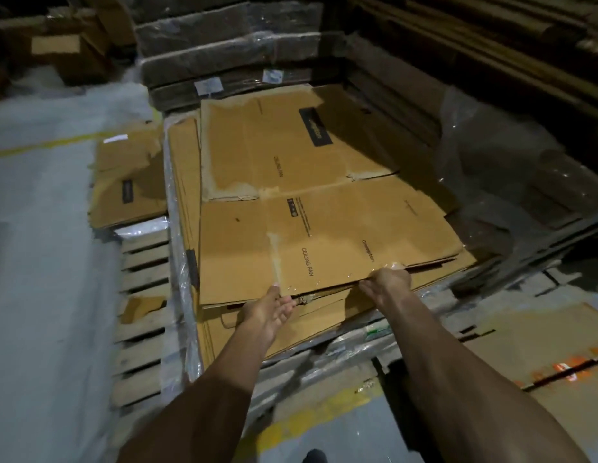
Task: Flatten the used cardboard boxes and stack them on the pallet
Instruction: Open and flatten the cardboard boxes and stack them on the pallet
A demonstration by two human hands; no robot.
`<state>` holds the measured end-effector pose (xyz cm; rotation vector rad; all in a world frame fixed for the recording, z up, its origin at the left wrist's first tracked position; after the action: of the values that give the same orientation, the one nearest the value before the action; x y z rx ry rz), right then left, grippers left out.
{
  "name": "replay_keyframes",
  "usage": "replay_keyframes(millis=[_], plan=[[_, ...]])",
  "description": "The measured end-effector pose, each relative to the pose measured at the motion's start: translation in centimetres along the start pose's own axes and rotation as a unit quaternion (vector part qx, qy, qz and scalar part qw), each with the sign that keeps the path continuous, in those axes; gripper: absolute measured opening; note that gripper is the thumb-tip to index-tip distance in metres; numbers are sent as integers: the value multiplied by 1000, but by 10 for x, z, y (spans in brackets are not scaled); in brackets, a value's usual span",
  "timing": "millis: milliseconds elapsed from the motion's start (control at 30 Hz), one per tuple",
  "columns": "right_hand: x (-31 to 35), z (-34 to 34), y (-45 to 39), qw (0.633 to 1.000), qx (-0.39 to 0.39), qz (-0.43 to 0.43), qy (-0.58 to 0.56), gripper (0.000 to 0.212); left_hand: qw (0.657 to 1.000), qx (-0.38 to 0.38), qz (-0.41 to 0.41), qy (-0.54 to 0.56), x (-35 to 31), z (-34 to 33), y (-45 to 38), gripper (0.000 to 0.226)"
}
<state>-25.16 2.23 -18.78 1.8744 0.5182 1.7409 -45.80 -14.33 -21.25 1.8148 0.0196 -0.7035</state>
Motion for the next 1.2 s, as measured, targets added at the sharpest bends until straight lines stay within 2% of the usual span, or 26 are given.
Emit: replay_keyframes(millis=[133, 233, 267, 367, 467, 500, 533, 633, 733, 767, 800, 900, 967, 1067, 1200], plan=[[11, -9, -5, 998, 50, 29, 17, 44, 997, 18, 31, 75, 1, -12, -1, 17], [15, -10, -7, 999, 21, 16, 31, 21, 995, 15, 29, 89, 1, -19, 1, 21], [15, -13, -6, 999, 23, 12, 27, 21, 996, 14, 22, 83, 1, -22, 3, 23], [13, -12, 3, 999, 21, 20, 28, 28, 999, -3, -33, 9, 1, -27, 19, 21], [6, 12, 13, 997, -9, 44, 60, 29, 979, -28, -114, -164, 2, -37, 34, 11], [2, 24, 16, 996, -18, 51, 68, 33, 954, -29, -157, -253, 2, -45, 38, 12], [-2, 37, 21, 995, -27, 58, 79, 35, 910, -28, -207, -357, 2, -56, 42, 15], [-16, 89, 37, 979, -74, 89, 167, 35, 720, 4, -336, -607, 19, -94, 53, 20], [-43, 153, 50, 951, -123, 79, 272, 52, 525, 70, -433, -730, 51, -132, 61, 26], [-53, 175, 55, 943, -141, 68, 293, 58, 474, 102, -453, -749, 65, -145, 62, 28], [-61, 192, 61, 936, -157, 60, 310, 61, 439, 127, -465, -758, 77, -157, 65, 29], [-76, 244, 77, 919, -227, 47, 318, 60, 362, 188, -484, -774, 118, -198, 74, 28], [-80, 271, 86, 912, -261, 35, 313, 63, 325, 216, -486, -782, 146, -219, 80, 31], [-78, 316, 80, 904, -294, 14, 311, 66, 301, 250, -470, -791, 187, -257, 82, 36], [-77, 377, 42, 897, -325, -15, 298, 68, 271, 244, -474, -801, 238, -321, 69, 43]])
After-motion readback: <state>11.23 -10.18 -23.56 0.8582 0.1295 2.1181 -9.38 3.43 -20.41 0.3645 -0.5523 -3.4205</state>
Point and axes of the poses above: each hand's wrist, its own y-axis away from the middle knuckle, its own z-axis out of the back of the hand, x = y × z, the point moved 8 cm from there along -y, towards the middle knuckle, and after that the axes turned 8 degrees about z, right-handed, at the moved point
